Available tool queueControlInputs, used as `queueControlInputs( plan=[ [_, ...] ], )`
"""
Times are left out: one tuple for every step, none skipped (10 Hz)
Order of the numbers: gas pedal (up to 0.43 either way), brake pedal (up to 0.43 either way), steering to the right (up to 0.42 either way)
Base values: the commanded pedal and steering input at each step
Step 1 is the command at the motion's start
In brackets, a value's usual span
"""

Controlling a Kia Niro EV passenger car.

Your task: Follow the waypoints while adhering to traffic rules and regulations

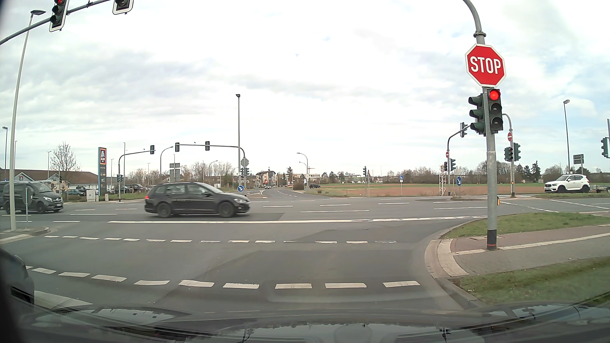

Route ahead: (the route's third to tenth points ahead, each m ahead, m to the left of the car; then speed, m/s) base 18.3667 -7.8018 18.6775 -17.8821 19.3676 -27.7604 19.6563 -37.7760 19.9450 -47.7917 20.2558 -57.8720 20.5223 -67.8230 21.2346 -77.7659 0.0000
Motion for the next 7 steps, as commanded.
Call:
queueControlInputs(
  plan=[
    [0.0, 0.287, -0.001],
    [0.0, 0.287, -0.001],
    [0.0, 0.293, -0.001],
    [0.0, 0.287, -0.001],
    [0.0, 0.293, -0.001],
    [0.0, 0.293, -0.001],
    [0.0, 0.293, -0.001]
  ],
)
